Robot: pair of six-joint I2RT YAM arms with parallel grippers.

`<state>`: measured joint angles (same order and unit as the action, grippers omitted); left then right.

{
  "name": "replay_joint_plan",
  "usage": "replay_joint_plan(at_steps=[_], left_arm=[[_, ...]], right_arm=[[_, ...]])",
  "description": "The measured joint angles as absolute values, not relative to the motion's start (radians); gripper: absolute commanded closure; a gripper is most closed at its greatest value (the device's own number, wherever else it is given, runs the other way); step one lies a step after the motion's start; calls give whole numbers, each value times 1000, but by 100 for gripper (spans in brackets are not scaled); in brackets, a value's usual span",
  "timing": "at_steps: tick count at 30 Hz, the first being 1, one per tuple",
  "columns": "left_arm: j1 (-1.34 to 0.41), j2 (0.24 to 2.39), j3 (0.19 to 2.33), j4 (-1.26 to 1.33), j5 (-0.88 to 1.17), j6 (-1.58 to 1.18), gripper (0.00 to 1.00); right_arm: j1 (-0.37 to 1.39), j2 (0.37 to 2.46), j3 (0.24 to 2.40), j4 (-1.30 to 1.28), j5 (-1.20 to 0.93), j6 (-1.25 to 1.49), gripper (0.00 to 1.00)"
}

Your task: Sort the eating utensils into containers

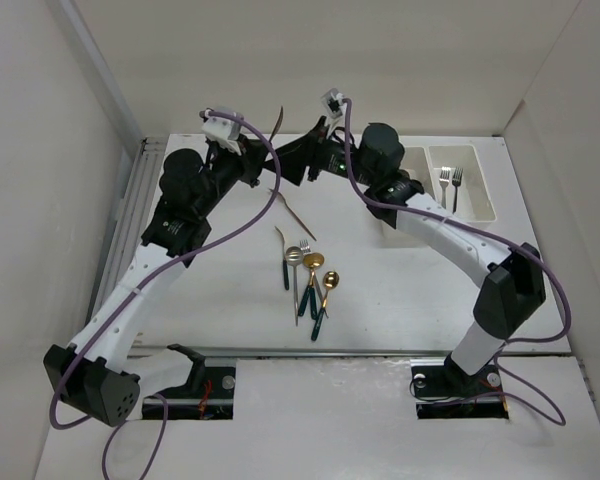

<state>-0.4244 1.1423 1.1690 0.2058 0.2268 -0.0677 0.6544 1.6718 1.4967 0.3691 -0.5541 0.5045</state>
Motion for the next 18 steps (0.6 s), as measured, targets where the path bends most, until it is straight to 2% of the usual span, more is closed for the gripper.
replay_joint_plan(at_steps=[18], left_arm=[[-420,1141,1165,237,201,-64,100]], right_arm=[[686,1770,1497,460,-578,670,34]])
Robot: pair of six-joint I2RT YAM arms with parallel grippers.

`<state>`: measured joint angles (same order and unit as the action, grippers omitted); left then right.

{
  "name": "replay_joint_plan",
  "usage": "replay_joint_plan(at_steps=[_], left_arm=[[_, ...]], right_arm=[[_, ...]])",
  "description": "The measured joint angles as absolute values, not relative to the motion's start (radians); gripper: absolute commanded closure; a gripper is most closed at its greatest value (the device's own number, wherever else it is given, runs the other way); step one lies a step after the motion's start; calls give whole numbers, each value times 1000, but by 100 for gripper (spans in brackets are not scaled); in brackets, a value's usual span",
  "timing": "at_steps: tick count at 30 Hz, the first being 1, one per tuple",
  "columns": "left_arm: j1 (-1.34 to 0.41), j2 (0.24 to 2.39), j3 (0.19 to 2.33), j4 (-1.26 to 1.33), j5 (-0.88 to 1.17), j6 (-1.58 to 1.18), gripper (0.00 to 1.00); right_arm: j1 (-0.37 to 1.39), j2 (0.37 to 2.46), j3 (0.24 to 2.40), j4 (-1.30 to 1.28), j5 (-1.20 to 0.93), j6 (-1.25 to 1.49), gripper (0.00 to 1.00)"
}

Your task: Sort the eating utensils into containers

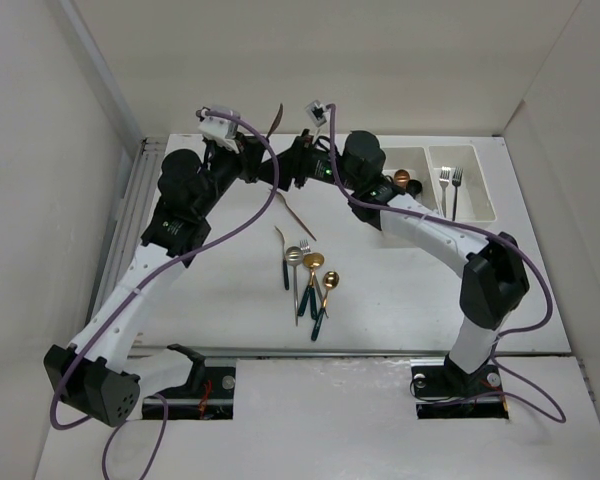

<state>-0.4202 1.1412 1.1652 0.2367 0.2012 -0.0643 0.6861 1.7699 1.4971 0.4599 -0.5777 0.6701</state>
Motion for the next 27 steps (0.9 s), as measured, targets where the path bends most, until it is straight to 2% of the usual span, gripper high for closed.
replay_joint_plan(at_steps=[6,12,20,27], left_arm=[[-419,1141,1156,246,200,-65,100],[-421,1141,1154,244,203,-64,100],[-426,1141,1152,247,219,-64,100],[-449,1200,1184,258,237,-66,100]], right_arm=[[688,1773,1495,485,-585,689,34],[688,1760,1452,506,-593,677,26],[639,1699,1373,505,-614,624,25],[481,1559,1330,240,-491,459,25]])
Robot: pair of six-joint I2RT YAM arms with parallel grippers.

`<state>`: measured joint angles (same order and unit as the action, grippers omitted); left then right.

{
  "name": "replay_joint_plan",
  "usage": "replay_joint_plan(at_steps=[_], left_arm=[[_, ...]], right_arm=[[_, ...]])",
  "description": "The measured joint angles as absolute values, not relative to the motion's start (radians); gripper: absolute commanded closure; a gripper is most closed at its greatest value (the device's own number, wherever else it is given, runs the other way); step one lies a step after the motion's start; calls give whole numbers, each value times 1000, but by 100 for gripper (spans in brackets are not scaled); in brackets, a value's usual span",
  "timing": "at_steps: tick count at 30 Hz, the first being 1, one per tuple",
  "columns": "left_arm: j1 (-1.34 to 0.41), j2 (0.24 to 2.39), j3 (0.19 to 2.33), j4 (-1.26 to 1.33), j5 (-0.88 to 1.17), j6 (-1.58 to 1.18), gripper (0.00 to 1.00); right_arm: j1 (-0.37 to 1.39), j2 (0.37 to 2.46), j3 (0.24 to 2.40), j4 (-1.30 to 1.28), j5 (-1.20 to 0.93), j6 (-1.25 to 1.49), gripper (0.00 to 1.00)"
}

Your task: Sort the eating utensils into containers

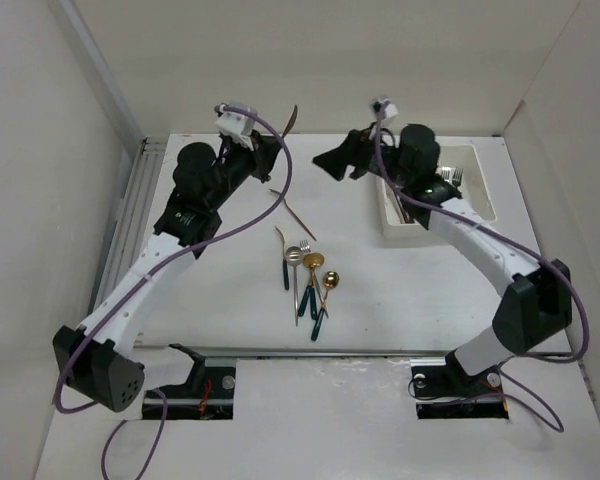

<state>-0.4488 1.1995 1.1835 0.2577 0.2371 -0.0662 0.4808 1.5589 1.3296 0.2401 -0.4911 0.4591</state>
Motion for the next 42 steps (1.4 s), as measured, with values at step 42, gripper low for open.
replay_joint_plan(at_steps=[42], left_arm=[[-562,1287,1284,377,350,-35,100]], right_arm=[[388,1567,1359,771,-761,915,4]])
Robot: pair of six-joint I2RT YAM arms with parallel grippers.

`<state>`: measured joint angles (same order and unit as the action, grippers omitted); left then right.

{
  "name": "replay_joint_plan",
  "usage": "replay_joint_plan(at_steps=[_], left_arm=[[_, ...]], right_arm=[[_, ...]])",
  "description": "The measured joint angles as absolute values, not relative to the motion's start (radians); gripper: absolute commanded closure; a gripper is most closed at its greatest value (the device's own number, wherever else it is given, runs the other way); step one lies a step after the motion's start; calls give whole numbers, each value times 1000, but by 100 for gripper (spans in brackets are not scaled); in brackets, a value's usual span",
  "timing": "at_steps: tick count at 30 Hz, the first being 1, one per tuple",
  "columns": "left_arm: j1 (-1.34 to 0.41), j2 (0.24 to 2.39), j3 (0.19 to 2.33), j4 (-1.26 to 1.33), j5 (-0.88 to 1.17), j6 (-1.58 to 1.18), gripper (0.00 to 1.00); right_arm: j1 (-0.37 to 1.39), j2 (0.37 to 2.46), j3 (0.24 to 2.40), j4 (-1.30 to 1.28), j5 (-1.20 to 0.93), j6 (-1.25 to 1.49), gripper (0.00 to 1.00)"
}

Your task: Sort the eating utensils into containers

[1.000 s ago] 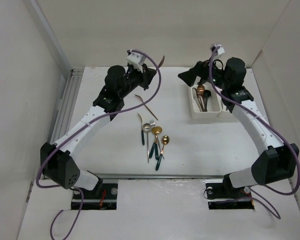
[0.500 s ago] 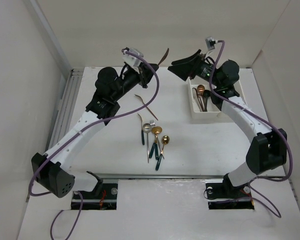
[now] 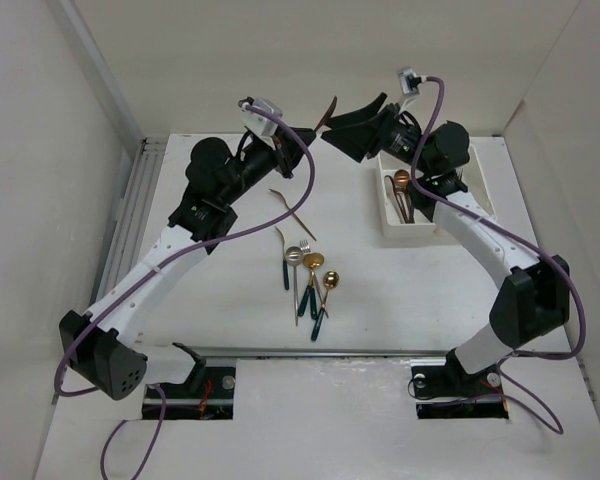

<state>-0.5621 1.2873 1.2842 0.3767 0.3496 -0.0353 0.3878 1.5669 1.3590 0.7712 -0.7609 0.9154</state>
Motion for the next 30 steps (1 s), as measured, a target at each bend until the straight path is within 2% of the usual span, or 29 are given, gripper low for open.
replay_joint_plan(at_steps=[8,11,21,26,30], left_arm=[[-562,1277,1283,377,353,-41,100],[-562,1277,1283,376,351,-42,100],[-563,1270,1256,360,351,-49,100],[-564,1263,1256,357,343,-51,100],[-564,1263,1254,360,336,-51,100]], right_arm=[[421,1617,1396,775,-720,939,10],[435,1642,1404,770,-707,944,15],[440,1652,1458,770,-685,954,44],[443,1676,1461,771,-682,961,44],[453,1695,1462,769,-681,965,40]])
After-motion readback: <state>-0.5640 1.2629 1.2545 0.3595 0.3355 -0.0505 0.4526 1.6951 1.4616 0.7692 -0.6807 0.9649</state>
